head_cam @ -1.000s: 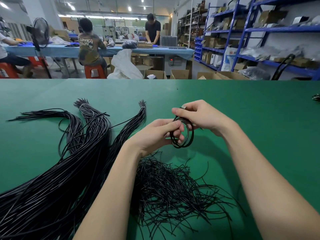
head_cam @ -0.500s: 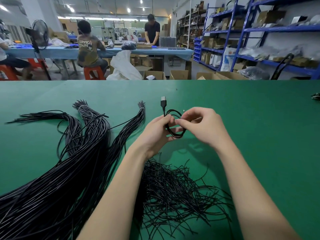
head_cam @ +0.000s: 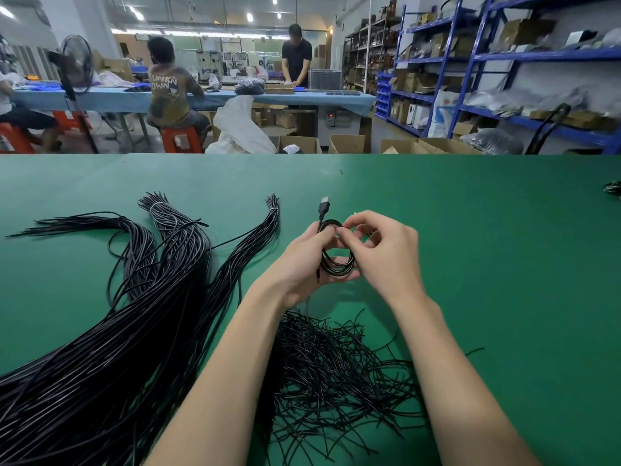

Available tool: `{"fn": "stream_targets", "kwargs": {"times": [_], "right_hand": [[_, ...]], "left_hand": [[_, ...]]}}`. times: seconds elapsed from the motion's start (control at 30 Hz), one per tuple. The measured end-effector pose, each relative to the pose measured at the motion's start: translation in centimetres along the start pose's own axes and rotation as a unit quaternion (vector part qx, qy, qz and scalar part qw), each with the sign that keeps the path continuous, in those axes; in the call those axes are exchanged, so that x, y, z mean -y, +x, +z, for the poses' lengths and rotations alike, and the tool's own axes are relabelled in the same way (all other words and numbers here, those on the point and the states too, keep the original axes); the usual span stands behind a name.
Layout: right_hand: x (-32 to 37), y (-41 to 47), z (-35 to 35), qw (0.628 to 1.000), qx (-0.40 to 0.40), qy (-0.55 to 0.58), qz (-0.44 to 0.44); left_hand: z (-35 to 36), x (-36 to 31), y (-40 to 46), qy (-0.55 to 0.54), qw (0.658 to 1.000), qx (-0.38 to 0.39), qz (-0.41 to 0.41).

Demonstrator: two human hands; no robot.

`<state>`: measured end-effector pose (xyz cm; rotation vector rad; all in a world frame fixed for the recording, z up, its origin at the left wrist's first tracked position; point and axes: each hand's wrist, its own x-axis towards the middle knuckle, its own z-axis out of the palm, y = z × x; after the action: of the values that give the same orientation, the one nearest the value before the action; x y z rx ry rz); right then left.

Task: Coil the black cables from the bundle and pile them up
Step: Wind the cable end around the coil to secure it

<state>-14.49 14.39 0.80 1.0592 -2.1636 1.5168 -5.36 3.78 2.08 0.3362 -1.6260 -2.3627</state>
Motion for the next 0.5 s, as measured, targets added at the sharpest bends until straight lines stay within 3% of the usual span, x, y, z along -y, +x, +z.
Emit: {"fn": "stream_targets", "kwargs": {"times": [0.2, 0.33, 0.5], "right_hand": [[0.3, -0.4, 0.1, 1.000, 0.012, 0.004, 0.007], [1.0, 0.8, -1.7, 0.987, 0.130, 0.026, 0.090], [3.0, 1.1, -2.4, 0.976, 0.200, -0.062, 0.062]], "left_hand": [[0.2, -0.2, 0.1, -0.037, 0.999, -0.006, -0.033], [0.2, 0.4, 0.4, -0.052, 0.996, -0.064, -0.020], [0.1, 0.6, 0.9, -0.059, 0.992, -0.113, 0.018]]}}
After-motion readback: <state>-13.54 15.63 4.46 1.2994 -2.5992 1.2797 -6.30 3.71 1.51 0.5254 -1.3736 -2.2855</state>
